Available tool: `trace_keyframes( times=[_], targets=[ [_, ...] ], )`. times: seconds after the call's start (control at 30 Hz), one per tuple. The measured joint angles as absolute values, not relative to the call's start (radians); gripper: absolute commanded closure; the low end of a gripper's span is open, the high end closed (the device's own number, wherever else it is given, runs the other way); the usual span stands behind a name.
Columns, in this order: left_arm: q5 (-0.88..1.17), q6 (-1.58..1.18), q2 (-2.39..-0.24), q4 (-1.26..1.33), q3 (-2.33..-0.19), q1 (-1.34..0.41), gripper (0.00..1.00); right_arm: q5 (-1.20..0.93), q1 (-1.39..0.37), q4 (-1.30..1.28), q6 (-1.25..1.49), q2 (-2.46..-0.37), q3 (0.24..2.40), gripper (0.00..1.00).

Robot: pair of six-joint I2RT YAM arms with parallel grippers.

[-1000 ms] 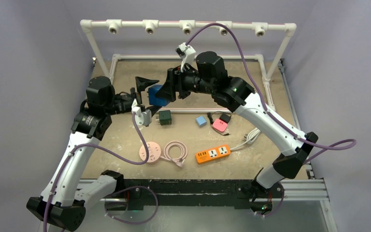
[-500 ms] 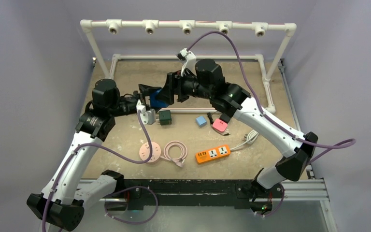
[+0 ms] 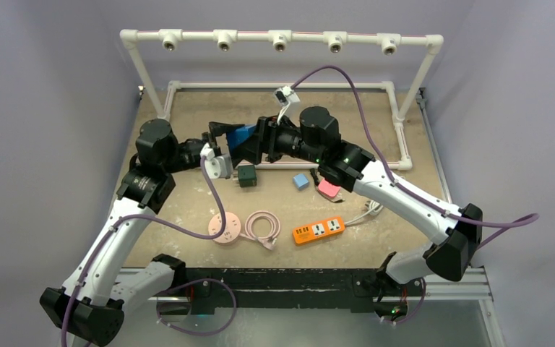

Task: Insert the plug

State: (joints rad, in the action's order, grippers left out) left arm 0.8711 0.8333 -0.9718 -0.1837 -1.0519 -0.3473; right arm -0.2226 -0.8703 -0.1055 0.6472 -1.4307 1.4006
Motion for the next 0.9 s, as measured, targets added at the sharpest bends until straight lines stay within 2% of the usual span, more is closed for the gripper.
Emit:
trace_keyframes(
  times=[0.2, 0.27, 0.37, 0.4, 0.47, 0.5, 0.53, 0.57, 0.6, 0.67, 0.9],
  targets=[
    [0.886, 0.857, -0.959, -0.219, -1.047, -0.355, 1.00, -0.210, -0.872, -0.097, 0.655, -1.431, 1.412, 0.25],
    [0.886, 0.857, -0.959, -0.222, -1.047, -0.355, 1.00, -0.201, -0.872, -0.093, 0.655, -1.430, 1.415, 0.30],
    [0.886, 0.856, -0.958, -0.225, -1.046, -0.356, 1.00, -0.196, -0.872, -0.096, 0.653, -1.428, 1.415, 0.47],
    [0.885, 0.854, -0.957, -0.225, -1.046, -0.356, 1.00, -0.195, -0.871, -0.099, 0.653, -1.428, 1.415, 0.61],
    [0.886, 0.842, -0.957, -0.226, -1.046, -0.356, 1.00, -0.192, -0.871, -0.105, 0.637, -1.425, 1.415, 0.78],
    [0.886, 0.836, -0.956, -0.226, -1.045, -0.356, 0.78, -0.191, -0.872, -0.108, 0.636, -1.423, 1.415, 0.86],
    [0.883, 0.838, -0.955, -0.224, -1.045, -0.356, 0.35, -0.188, -0.872, -0.109, 0.638, -1.423, 1.415, 0.92],
    [0.883, 0.838, -0.956, -0.224, -1.045, -0.357, 0.14, -0.182, -0.872, -0.115, 0.638, -1.420, 1.415, 0.95],
    [0.883, 0.842, -0.956, -0.226, -1.044, -0.358, 0.08, -0.172, -0.873, -0.120, 0.638, -1.418, 1.415, 0.97],
    [0.878, 0.884, -0.957, -0.258, -1.044, -0.360, 0.03, -0.146, -0.876, -0.153, 0.634, -1.413, 1.416, 1.00],
    [0.858, 1.234, -1.058, -0.677, -1.037, -0.363, 0.01, 0.043, -0.874, -0.437, 0.583, -1.394, 1.420, 1.00]
  ],
)
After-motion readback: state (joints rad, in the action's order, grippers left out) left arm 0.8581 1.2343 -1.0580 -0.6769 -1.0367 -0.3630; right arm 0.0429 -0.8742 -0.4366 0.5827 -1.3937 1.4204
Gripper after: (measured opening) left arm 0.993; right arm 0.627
